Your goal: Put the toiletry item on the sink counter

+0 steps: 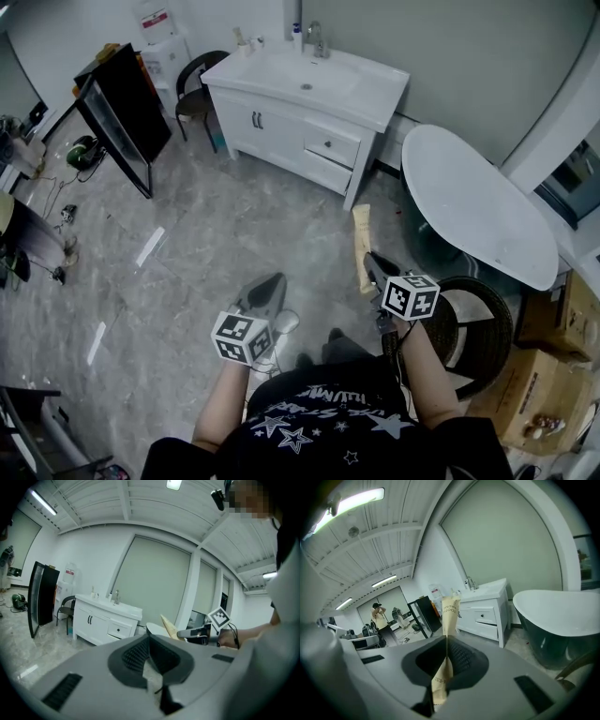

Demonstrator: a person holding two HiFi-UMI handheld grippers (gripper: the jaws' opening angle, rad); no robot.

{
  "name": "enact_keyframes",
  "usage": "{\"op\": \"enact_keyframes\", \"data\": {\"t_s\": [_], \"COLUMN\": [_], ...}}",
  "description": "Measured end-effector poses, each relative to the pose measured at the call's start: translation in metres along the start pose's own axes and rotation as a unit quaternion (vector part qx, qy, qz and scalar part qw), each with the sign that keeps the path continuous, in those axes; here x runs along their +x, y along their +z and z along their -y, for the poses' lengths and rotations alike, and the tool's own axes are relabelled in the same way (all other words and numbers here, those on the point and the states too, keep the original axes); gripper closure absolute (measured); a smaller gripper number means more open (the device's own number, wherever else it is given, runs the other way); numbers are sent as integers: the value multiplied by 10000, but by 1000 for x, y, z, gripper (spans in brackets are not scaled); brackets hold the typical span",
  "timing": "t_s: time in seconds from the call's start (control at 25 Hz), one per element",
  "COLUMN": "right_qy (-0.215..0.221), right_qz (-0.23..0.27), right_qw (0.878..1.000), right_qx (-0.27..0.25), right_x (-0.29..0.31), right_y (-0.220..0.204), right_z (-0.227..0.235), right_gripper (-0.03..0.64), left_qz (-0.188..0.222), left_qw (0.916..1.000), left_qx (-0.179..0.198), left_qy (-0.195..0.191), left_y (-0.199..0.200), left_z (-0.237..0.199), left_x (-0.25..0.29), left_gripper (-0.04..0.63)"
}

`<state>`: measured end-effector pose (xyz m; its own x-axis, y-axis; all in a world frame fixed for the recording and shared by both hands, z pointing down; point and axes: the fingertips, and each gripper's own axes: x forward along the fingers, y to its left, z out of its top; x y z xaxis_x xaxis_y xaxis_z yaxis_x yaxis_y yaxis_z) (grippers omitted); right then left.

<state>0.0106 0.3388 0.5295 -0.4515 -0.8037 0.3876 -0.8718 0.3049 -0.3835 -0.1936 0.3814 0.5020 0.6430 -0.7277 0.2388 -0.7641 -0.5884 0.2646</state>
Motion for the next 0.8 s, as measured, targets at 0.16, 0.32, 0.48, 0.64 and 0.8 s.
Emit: {"op": "enact_keyframes", "data": {"t_s": [0.16, 0.32, 0.48, 0.64, 0.8], "right_qy": [-30, -33, 34, 136, 193], "right_qz": [-43, -34, -121, -105, -41], "right_qw": [9999, 10000, 9999, 9999, 9998], "right_qx": [94, 61, 48, -4, 13], "right_x": [5, 26, 60, 101, 138], "right_y": [-2, 9, 23, 55, 90], "right_z": [4, 11, 26, 46, 73], "right_gripper": [594, 594, 594, 594, 594], "left_qz": [53, 31, 34, 109, 145], "left_qw": [9998, 9998, 9997, 9993, 9989], "left_qx": [-129, -117, -142, -146, -138], "left_qy": [105, 141, 187, 327, 431], "left_y": [0, 5, 14, 35, 57], "left_z": [-12, -27, -43, -68, -90], "left_x": [-6, 8, 34, 71, 118], "left_gripper": [575, 575, 575, 575, 575]}}
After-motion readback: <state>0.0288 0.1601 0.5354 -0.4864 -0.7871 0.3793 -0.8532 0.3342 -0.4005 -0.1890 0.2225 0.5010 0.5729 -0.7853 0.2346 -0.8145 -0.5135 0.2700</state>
